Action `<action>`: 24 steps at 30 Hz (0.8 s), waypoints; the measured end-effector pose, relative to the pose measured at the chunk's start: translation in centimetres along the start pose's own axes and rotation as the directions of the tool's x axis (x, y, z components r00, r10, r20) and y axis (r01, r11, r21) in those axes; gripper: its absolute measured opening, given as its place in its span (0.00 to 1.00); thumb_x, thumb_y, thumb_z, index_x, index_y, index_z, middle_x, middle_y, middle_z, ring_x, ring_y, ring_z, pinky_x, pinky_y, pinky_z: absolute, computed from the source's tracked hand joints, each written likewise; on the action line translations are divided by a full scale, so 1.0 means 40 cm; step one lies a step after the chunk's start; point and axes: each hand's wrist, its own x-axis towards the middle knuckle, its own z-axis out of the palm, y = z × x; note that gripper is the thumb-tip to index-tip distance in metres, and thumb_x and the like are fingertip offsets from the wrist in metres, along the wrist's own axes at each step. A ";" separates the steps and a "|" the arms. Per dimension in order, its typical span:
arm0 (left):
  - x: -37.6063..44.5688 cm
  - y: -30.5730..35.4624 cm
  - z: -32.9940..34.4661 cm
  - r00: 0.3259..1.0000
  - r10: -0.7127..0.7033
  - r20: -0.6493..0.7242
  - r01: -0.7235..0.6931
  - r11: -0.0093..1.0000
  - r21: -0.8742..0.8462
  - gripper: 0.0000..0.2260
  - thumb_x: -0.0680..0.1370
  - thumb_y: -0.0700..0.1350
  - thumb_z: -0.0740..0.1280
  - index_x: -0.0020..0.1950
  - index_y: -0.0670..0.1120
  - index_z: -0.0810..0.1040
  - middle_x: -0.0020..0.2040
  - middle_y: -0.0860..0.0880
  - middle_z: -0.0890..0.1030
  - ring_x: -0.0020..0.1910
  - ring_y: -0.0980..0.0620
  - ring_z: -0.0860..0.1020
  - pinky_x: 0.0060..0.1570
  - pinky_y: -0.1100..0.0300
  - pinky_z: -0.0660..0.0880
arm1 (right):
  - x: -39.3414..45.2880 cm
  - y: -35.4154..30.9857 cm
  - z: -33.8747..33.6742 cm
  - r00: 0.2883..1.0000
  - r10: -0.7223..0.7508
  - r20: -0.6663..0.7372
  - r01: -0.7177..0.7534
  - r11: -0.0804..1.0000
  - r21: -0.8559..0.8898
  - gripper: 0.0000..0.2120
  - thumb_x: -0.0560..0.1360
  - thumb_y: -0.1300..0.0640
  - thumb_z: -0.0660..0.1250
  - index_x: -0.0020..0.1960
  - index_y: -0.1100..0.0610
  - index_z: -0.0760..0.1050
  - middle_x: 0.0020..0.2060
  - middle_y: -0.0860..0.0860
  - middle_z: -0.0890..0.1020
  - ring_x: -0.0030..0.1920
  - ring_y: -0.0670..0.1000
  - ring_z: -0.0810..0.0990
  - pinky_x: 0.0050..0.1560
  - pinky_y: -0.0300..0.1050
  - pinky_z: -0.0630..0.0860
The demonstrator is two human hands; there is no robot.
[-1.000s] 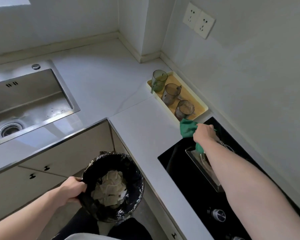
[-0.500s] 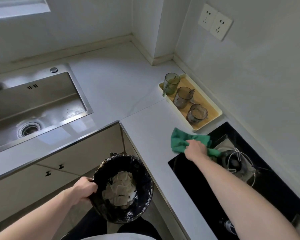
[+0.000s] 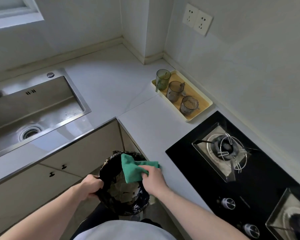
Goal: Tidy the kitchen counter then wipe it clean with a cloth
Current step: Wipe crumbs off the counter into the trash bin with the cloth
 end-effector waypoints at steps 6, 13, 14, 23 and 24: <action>-0.018 -0.023 0.029 1.000 0.013 0.020 -0.013 1.000 -0.029 0.09 0.69 0.32 0.63 0.40 0.38 0.82 0.34 0.42 0.80 0.29 0.45 0.80 0.28 0.56 0.79 | -0.042 0.046 -0.136 0.969 0.047 -0.243 -0.008 0.987 0.159 0.17 0.80 0.61 0.63 0.65 0.47 0.81 0.58 0.46 0.85 0.57 0.48 0.82 0.61 0.42 0.77; -0.045 -0.026 0.068 0.996 0.038 0.075 -0.040 0.999 0.016 0.08 0.69 0.33 0.62 0.36 0.41 0.80 0.31 0.44 0.78 0.26 0.45 0.80 0.23 0.60 0.75 | -0.008 0.160 -0.238 0.898 0.142 -0.417 -0.099 0.988 0.122 0.16 0.82 0.58 0.61 0.67 0.51 0.79 0.60 0.51 0.83 0.60 0.56 0.81 0.60 0.46 0.77; -0.042 -0.030 0.073 0.996 0.031 0.084 -0.033 0.999 0.028 0.08 0.68 0.33 0.62 0.36 0.41 0.81 0.31 0.44 0.79 0.27 0.44 0.81 0.24 0.59 0.76 | 0.003 0.165 -0.228 0.906 0.128 -0.403 -0.107 0.991 0.076 0.16 0.82 0.58 0.61 0.67 0.50 0.78 0.62 0.51 0.82 0.63 0.56 0.80 0.62 0.46 0.76; 0.019 -0.045 0.075 0.992 0.030 0.119 -0.051 0.982 0.181 0.12 0.59 0.39 0.64 0.38 0.39 0.82 0.31 0.43 0.79 0.29 0.45 0.79 0.32 0.53 0.79 | -0.054 0.084 0.067 0.980 0.047 -0.191 -0.053 0.998 -0.028 0.18 0.82 0.62 0.61 0.69 0.51 0.77 0.73 0.48 0.73 0.76 0.51 0.67 0.77 0.42 0.60; 0.021 -0.040 0.075 0.992 0.038 0.120 -0.062 0.978 0.200 0.11 0.60 0.39 0.65 0.38 0.39 0.83 0.30 0.43 0.79 0.28 0.45 0.79 0.31 0.53 0.79 | -0.075 0.069 0.089 0.988 0.047 -0.149 -0.044 0.999 0.021 0.17 0.82 0.60 0.62 0.68 0.49 0.78 0.70 0.47 0.76 0.72 0.50 0.72 0.74 0.41 0.65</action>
